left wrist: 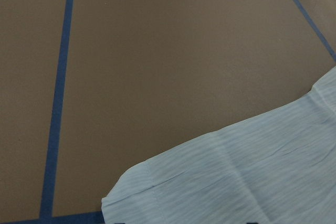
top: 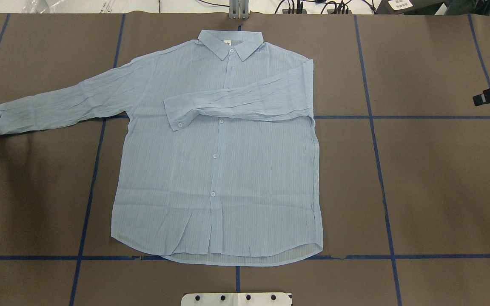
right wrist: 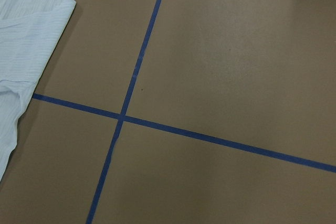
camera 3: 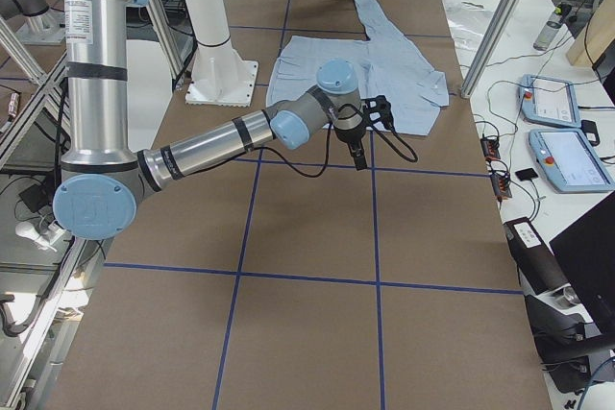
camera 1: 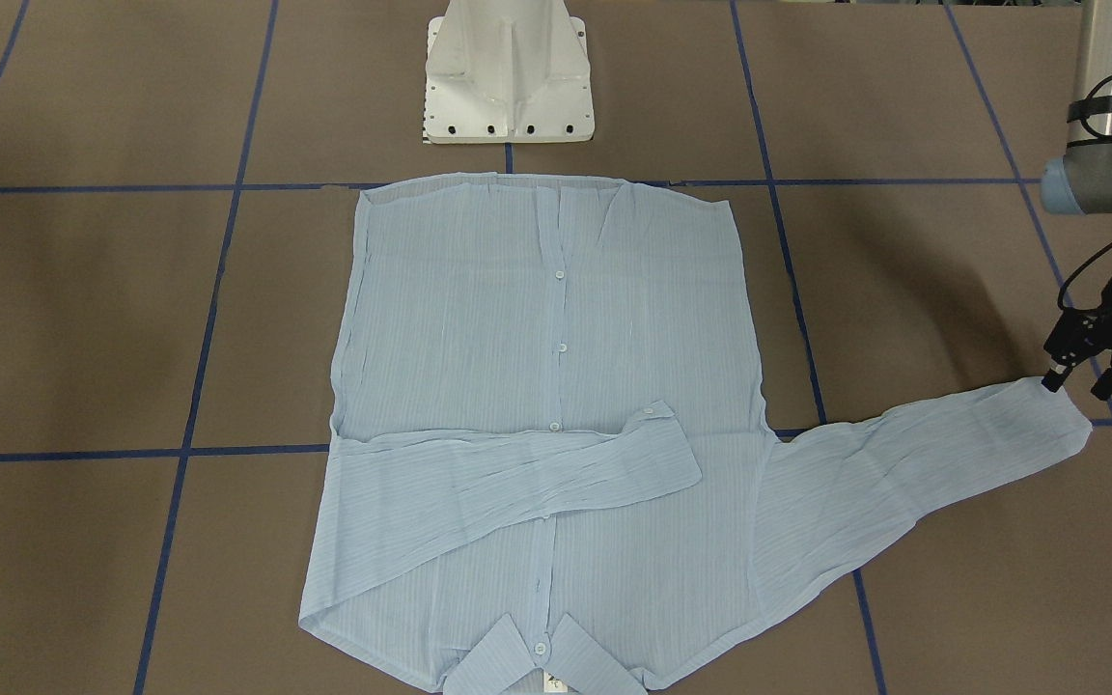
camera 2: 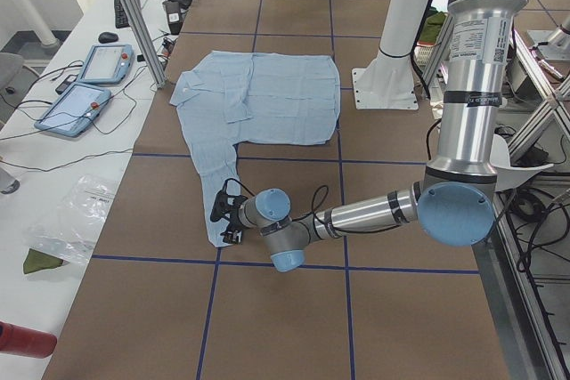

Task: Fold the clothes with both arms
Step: 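Release the sleeve and raise the right gripper away from the shirt, then lower the left gripper to the cuff of the other sleeve and grasp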

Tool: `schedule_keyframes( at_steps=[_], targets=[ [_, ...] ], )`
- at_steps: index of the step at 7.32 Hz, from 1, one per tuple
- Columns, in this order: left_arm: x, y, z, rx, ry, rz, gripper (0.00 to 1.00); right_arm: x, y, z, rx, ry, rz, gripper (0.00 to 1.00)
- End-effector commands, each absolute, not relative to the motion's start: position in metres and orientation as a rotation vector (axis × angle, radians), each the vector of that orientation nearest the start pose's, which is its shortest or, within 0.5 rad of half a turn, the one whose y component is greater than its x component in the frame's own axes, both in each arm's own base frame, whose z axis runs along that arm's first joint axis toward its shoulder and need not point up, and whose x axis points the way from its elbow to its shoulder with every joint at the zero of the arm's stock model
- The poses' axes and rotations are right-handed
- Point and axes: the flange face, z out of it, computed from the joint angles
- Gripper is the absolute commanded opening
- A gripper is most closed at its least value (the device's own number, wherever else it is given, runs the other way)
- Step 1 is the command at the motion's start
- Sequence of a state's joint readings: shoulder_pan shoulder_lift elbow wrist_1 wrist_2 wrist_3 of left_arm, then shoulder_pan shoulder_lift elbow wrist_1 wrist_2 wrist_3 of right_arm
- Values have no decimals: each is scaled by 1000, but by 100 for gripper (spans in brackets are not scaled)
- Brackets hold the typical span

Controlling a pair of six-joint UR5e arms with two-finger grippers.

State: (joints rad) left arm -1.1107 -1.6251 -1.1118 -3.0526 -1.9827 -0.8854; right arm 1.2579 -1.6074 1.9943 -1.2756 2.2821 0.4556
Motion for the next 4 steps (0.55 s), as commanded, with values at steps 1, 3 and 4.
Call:
schedule_keyframes(
  at_steps=[1,3,4],
  targets=[
    [153,-499,703,585,942,-154,76,-80,-471,438,344,-871,-107,100],
    [167,-493,709,569,937,-131,76,-80,-472,441,342,-866,-104,100],
    [166,-489,713,567,934,-127,76,-80,-472,441,342,-866,-104,100]
  ],
)
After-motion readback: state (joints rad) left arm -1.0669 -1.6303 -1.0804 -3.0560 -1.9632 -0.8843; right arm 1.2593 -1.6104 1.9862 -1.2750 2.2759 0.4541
